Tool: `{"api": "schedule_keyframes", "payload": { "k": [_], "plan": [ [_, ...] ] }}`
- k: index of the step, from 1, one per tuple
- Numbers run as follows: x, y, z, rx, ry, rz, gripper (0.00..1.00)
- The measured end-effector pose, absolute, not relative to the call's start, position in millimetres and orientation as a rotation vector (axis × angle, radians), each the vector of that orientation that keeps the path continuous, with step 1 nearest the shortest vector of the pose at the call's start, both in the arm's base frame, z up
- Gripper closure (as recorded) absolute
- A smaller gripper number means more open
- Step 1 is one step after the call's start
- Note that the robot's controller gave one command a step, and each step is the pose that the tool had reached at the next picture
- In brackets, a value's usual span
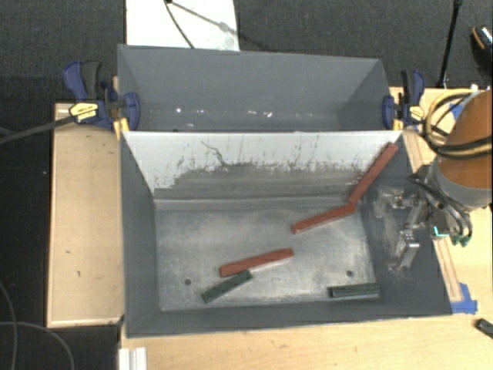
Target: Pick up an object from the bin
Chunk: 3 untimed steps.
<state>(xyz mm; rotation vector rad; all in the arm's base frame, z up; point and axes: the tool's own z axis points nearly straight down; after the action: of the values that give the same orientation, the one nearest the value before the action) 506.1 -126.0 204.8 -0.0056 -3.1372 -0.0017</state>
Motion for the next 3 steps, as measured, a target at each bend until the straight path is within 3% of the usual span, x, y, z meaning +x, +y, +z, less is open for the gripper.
{"api": "schedule_keyframes", "payload": {
  "k": [1,2,3],
  "plan": [
    [589.6,-41,142,0.155,-3.141,-0.007,0.00],
    [588.7,-30,67,0.372,-3.116,-0.003,0.00],
    [590.6,-31,71,0.376,-3.122,0.000,1.00]
  ]
}}
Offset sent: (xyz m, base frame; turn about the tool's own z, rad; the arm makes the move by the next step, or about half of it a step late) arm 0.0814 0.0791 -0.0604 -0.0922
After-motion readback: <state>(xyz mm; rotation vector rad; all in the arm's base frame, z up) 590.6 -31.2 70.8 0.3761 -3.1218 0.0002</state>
